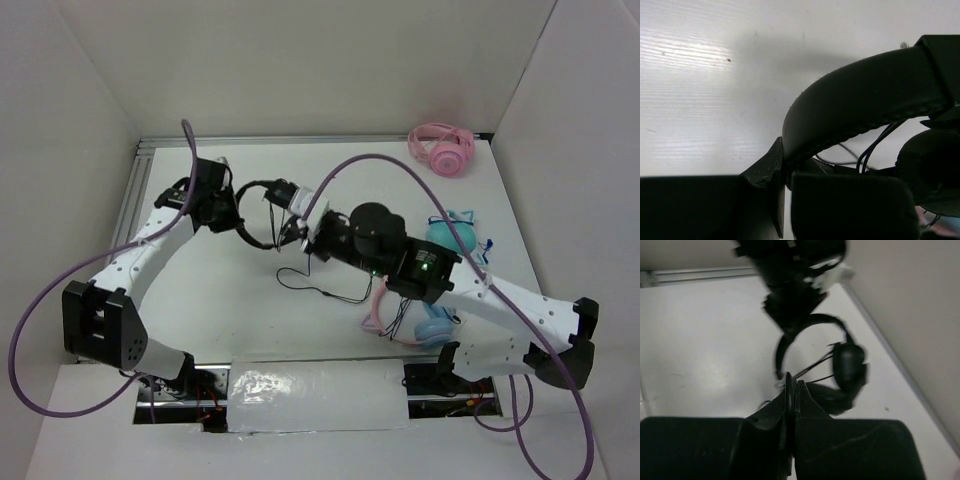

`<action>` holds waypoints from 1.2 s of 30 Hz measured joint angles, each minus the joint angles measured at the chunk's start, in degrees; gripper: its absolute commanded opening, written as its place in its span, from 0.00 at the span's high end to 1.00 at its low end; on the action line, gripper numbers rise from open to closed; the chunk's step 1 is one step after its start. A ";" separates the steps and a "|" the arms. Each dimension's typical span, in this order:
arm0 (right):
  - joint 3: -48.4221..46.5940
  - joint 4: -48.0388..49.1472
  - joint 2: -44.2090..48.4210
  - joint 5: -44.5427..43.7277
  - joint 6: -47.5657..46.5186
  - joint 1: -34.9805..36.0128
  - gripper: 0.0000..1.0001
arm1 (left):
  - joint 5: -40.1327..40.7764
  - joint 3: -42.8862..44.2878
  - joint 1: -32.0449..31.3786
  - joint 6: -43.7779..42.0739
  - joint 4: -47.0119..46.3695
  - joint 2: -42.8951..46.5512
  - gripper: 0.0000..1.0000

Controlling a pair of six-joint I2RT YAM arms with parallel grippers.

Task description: Wrap the headphones

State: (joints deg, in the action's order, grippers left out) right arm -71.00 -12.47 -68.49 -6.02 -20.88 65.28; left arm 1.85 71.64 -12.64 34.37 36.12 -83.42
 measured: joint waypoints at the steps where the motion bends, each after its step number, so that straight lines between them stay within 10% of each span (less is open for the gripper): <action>1: -1.77 -0.11 -0.24 -0.31 -0.33 -2.03 1.00 | 0.02 -1.01 -1.18 -1.36 -0.39 0.70 1.00; 19: -11.39 -6.84 -10.03 1.64 -11.61 -24.13 0.97 | 3.10 -10.03 -25.09 -14.53 -4.28 11.54 1.00; 36: 3.39 7.15 -8.92 21.79 3.13 -36.63 0.91 | 6.80 -7.91 -28.39 -11.10 -1.38 21.55 1.00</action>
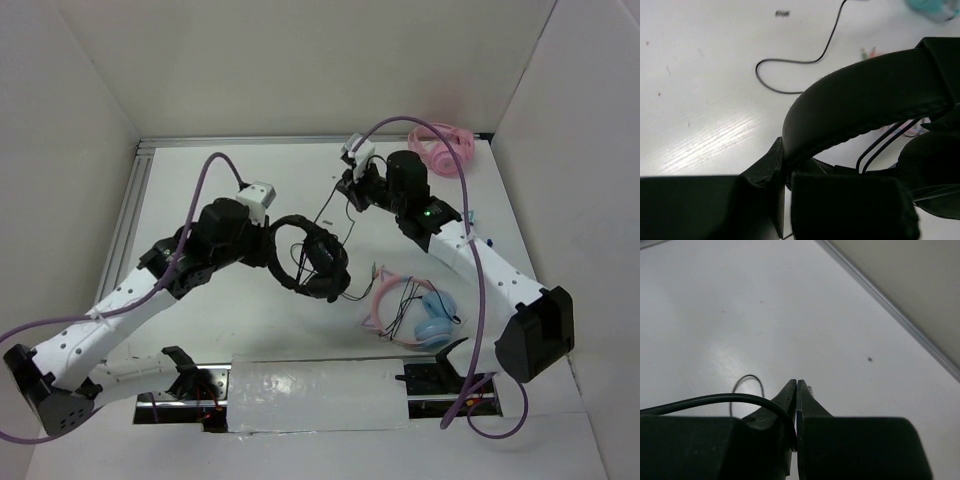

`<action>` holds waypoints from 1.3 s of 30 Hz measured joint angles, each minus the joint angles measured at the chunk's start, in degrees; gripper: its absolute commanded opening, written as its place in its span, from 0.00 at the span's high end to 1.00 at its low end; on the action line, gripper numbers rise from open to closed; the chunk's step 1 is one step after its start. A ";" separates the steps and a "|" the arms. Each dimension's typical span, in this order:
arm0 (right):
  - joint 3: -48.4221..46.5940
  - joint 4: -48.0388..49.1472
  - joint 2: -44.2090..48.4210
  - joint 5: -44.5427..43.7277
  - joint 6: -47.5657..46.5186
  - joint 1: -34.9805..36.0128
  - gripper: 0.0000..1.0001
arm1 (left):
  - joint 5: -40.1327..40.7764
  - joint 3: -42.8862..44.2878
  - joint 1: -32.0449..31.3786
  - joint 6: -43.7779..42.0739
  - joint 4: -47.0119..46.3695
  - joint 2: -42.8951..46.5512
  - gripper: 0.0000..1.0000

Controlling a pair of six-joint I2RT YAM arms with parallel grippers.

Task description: Wrap the headphones

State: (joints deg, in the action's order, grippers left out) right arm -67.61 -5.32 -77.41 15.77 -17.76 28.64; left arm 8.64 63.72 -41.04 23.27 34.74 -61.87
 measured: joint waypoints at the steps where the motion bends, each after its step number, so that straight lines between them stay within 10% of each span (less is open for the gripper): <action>1: 1.01 1.22 0.00 2.60 0.83 -0.02 0.90 | -0.98 0.72 0.00 -0.74 -0.33 1.07 1.00; 17: -0.48 13.64 -16.24 29.07 8.57 5.05 0.76 | -8.17 29.18 -0.20 -5.35 -0.61 0.15 1.00; 39: -1.81 40.81 -36.13 35.47 28.76 15.37 0.75 | -14.49 50.90 -0.52 -8.31 2.80 -8.04 1.00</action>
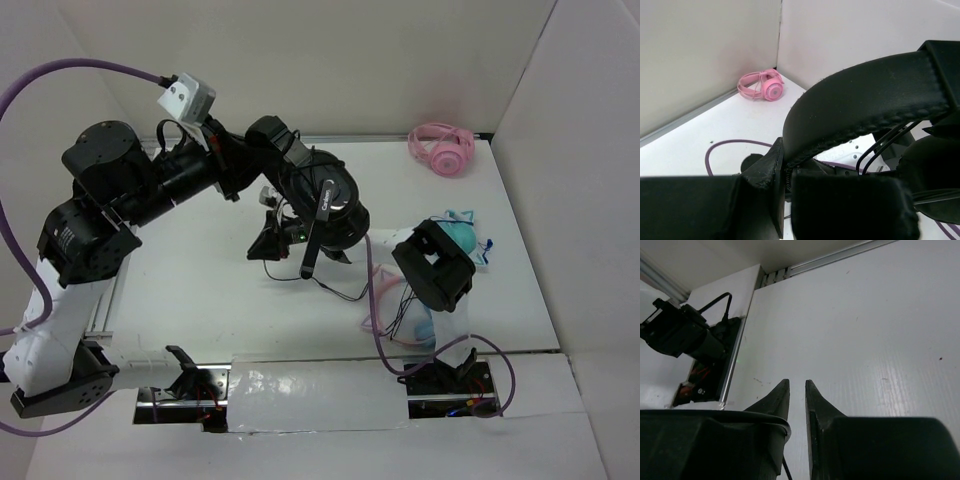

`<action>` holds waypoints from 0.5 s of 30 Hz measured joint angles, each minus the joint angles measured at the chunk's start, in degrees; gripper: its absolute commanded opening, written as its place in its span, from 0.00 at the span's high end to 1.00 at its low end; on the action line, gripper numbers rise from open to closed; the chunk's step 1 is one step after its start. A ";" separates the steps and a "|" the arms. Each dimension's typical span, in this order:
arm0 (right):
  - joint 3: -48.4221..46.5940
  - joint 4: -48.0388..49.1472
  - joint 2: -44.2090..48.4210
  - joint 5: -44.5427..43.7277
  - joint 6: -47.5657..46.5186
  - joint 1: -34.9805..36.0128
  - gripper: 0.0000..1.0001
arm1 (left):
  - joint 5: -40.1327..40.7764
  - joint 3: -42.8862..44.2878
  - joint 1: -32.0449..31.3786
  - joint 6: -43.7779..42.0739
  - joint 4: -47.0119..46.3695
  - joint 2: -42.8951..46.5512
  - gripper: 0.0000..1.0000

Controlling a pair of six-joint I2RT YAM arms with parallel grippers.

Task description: Wrap the headphones

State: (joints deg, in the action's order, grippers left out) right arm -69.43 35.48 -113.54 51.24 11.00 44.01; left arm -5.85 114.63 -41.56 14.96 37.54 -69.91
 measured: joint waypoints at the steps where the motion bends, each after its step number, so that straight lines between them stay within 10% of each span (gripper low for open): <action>1: 0.90 0.79 -0.11 -0.07 0.81 0.04 0.76 | 0.13 0.59 0.00 -0.02 0.00 -0.35 1.00; 5: 8.09 6.56 -0.04 -0.11 4.83 0.33 1.00 | 0.74 2.25 0.00 -0.57 -0.07 -1.01 1.00; 15: 36.28 13.14 19.58 -6.97 13.94 -6.49 1.00 | 3.91 -0.94 3.82 -0.70 -0.22 -3.87 1.00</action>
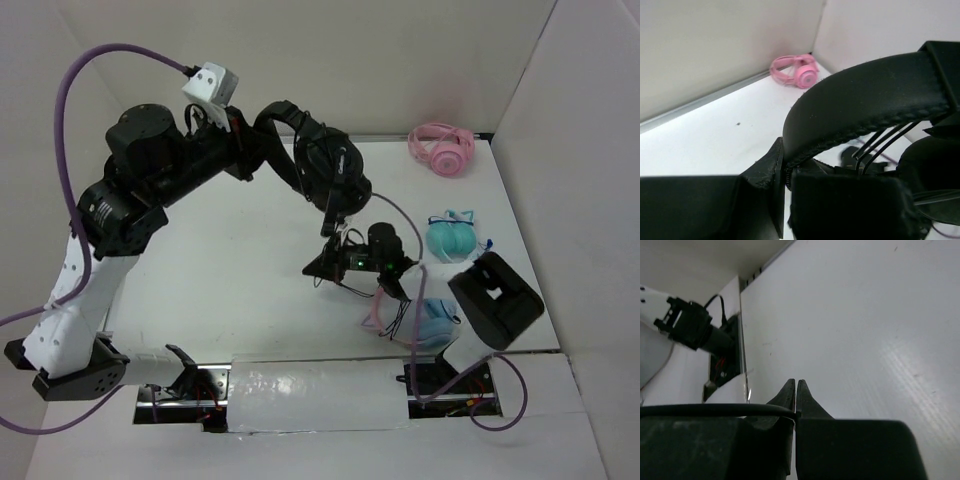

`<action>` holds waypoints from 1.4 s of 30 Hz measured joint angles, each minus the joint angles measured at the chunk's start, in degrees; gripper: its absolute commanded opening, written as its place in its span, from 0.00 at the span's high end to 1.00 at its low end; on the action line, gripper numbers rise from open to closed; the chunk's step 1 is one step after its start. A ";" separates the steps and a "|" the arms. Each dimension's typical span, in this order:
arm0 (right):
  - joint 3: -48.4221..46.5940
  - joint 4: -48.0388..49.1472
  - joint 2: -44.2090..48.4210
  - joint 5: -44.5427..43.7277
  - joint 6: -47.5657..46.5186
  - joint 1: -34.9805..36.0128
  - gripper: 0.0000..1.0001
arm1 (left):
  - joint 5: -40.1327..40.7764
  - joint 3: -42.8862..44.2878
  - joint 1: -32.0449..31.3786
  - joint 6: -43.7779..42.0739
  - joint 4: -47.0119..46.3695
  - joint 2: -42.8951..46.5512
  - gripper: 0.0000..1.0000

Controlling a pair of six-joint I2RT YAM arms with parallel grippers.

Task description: Wrap the headphones

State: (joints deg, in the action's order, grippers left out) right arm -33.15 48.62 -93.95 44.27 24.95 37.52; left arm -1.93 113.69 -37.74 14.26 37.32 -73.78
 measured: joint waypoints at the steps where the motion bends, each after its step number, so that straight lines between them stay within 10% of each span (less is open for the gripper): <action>1: 1.07 -0.13 3.10 -1.16 0.22 -1.42 1.00 | 0.17 -0.04 1.05 0.61 0.02 -0.61 1.00; 22: 14.58 -23.30 32.17 -26.60 1.77 16.41 1.00 | -15.89 1.68 42.73 26.08 8.61 -25.29 1.00; 42: -21.51 -58.42 40.48 -67.19 -28.26 33.97 1.00 | 18.10 -19.56 26.36 30.86 17.42 -29.14 1.00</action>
State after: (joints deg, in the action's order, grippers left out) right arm -54.65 -9.80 -53.47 -22.92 -3.31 71.48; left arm 16.16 94.13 -11.38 45.12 54.74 -102.91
